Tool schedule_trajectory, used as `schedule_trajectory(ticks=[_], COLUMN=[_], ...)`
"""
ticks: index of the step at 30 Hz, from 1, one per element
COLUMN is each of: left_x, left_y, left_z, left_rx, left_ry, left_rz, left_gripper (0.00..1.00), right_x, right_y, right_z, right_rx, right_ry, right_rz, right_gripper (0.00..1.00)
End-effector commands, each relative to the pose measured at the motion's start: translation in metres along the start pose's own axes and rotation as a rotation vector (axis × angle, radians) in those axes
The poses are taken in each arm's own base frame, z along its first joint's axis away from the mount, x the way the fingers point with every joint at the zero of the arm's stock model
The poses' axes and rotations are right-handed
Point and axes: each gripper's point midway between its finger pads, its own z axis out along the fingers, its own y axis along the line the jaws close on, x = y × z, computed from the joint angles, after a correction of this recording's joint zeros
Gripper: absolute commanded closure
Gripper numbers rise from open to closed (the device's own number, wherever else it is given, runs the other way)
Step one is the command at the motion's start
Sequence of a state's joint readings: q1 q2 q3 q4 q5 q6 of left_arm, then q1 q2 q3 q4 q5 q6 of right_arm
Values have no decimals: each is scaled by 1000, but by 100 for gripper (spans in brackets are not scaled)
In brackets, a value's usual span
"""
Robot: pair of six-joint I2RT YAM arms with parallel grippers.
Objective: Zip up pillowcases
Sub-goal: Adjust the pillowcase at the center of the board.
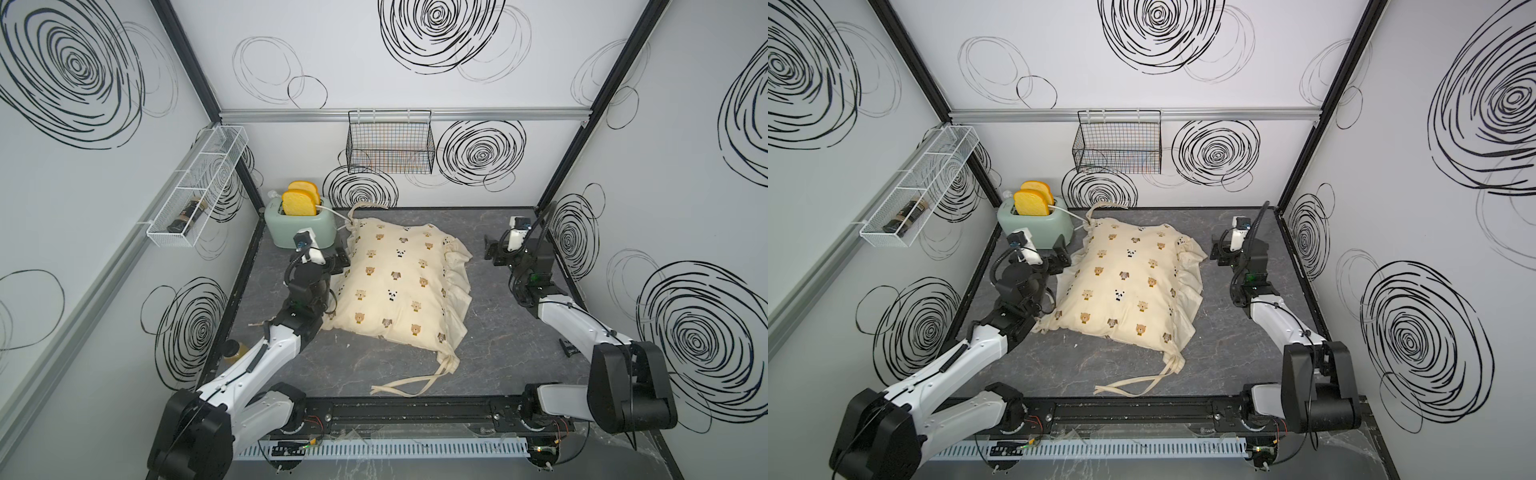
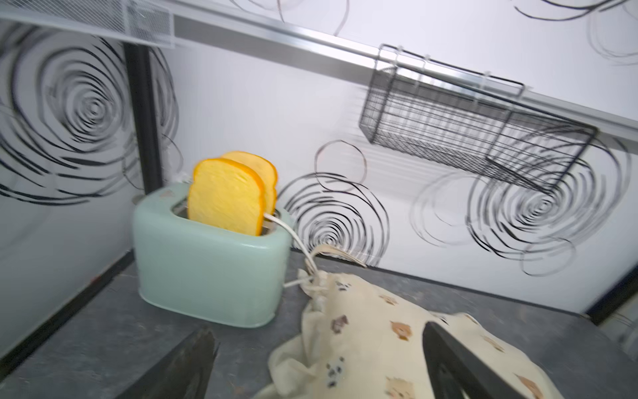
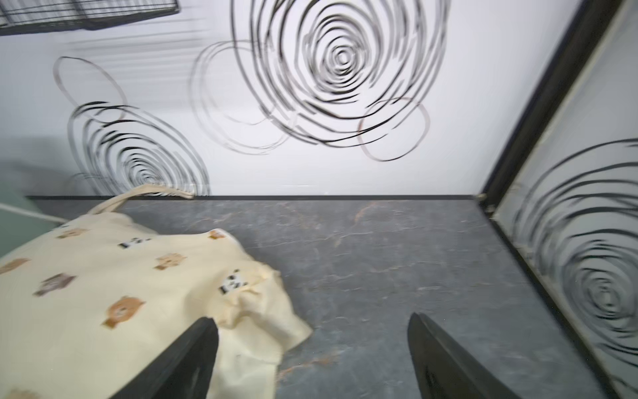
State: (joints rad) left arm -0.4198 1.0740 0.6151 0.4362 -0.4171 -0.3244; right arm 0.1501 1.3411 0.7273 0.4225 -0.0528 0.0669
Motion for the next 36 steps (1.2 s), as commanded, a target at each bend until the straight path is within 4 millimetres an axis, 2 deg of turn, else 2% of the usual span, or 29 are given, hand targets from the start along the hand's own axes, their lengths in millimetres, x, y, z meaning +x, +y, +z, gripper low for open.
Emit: schedule_trajectory(ticks=[1,3,6,8,10,13,15,17,20,22,24,25,26,28,31,33,34,36], left_x=[113,140,168,181,188,194,200,203,199,188,177,169,164,150,130,117,109,95], left_y=[-2,-11,-11,-7,4,24,32,31,18,8,-4,-12,-16,-25,-36,-42,-45,-44], left_z=[-22,-36,-56,-58,-47,-23,-5,13,40,58,73,80,86,97,106,108,105,94], left_rx=[-25,12,30,48,26,-22,-45,-50,-29,-3,28,50,57,75,107,119,118,111], left_ry=[429,520,573,584,589,584,588,602,589,545,505,481,468,437,400,397,395,380], left_rz=[15,-13,-64,-99,-125,-148,-127,-108,-98,-110,-120,-125,-124,-119,-87,-47,-31,16], left_gripper=[3,0,4,4,4,9,13,16,16,15,14,13,12,12,11,12,11,8], right_x=[73,77,87,102,126,159,174,185,196,192,171,156,144,110,64,47,44,46], right_y=[52,68,97,115,132,150,158,162,171,185,203,204,197,159,106,76,60,43], right_z=[11,24,47,57,59,42,28,14,-8,-29,-56,-66,-69,-67,-67,-64,-60,-51], right_rx=[-184,-237,-346,-384,-402,-430,-448,-450,-474,-540,-642,-648,-610,-433,-311,-263,-237,-224], right_ry=[306,353,415,473,545,612,627,650,675,691,670,638,616,553,456,370,345,373], right_rz=[-14,17,94,90,50,9,19,26,31,48,71,60,45,30,101,183,221,273], right_gripper=[15,18,23,25,26,26,26,25,26,25,25,25,25,23,15,13,13,11])
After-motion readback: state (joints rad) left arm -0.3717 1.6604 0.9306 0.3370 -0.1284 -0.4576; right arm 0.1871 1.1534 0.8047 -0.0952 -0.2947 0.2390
